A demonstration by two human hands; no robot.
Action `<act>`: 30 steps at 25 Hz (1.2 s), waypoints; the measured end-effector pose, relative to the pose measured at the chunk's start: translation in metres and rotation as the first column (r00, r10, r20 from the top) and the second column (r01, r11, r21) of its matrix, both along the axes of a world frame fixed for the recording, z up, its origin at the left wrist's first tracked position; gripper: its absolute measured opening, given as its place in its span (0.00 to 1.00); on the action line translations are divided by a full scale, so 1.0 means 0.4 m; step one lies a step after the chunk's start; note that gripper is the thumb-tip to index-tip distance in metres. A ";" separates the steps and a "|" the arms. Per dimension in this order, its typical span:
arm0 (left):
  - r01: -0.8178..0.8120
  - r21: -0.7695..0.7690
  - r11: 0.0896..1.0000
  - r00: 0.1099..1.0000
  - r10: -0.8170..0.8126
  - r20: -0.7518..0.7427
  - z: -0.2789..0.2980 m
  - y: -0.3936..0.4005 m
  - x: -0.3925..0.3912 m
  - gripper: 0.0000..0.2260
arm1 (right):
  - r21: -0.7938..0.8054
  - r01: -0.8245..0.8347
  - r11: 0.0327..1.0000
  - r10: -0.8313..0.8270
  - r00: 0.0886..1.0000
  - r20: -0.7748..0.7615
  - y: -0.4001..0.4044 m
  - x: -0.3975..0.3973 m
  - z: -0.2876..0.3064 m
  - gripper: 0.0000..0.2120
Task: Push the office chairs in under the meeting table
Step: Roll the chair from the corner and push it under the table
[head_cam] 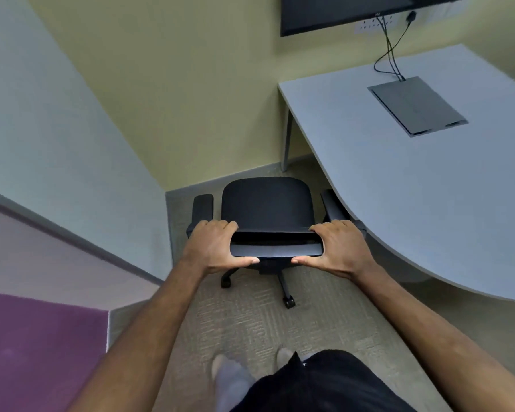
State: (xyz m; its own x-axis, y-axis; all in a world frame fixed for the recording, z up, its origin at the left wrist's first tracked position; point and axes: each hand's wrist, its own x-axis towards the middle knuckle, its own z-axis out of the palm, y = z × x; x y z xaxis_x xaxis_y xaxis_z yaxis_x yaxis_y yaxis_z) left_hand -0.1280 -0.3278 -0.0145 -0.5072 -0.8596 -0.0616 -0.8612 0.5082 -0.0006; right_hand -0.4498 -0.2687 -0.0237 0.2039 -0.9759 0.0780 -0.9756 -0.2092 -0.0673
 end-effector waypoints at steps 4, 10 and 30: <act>0.112 0.007 0.994 0.993 -0.112 0.020 -0.001 -0.172 0.051 0.45 | -0.021 0.119 0.993 -0.119 0.993 -0.006 -0.075 0.075 0.001 0.50; 0.314 -0.018 0.949 0.949 -0.313 0.019 -0.009 -0.429 0.128 0.44 | -0.037 0.293 0.955 -0.293 0.956 0.009 -0.183 0.207 -0.005 0.51; 0.682 0.057 0.729 0.729 -0.684 0.037 0.035 -1.195 0.031 0.43 | 0.023 0.706 0.708 -0.706 0.706 0.060 -0.664 0.386 -0.012 0.51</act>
